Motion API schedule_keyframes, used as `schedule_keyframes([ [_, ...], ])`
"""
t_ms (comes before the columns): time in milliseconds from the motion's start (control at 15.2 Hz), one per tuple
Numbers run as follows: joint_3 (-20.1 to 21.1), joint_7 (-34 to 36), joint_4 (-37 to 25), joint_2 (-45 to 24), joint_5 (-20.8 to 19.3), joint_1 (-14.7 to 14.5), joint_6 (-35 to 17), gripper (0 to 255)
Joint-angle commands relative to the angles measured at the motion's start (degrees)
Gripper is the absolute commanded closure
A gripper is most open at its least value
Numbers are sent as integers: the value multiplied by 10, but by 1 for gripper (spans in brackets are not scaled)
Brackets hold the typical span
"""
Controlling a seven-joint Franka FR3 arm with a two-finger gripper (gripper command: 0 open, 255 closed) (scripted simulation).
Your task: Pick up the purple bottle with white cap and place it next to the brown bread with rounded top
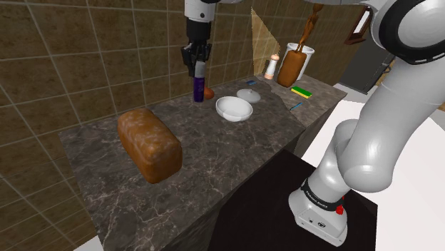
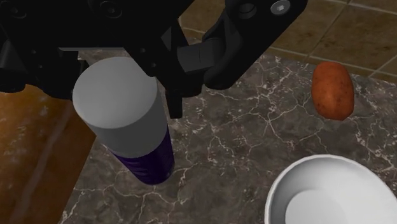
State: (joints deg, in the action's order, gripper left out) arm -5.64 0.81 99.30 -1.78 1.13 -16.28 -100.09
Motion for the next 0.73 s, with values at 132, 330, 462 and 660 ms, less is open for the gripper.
schedule_keyframes([
  [132,0,-1,32,0,0,0,-32,255],
  [330,0,-1,53,-1,0,0,-55,255],
  [462,0,-2,67,-3,1,0,-70,255],
  [660,0,-2,86,-6,1,0,-92,255],
])
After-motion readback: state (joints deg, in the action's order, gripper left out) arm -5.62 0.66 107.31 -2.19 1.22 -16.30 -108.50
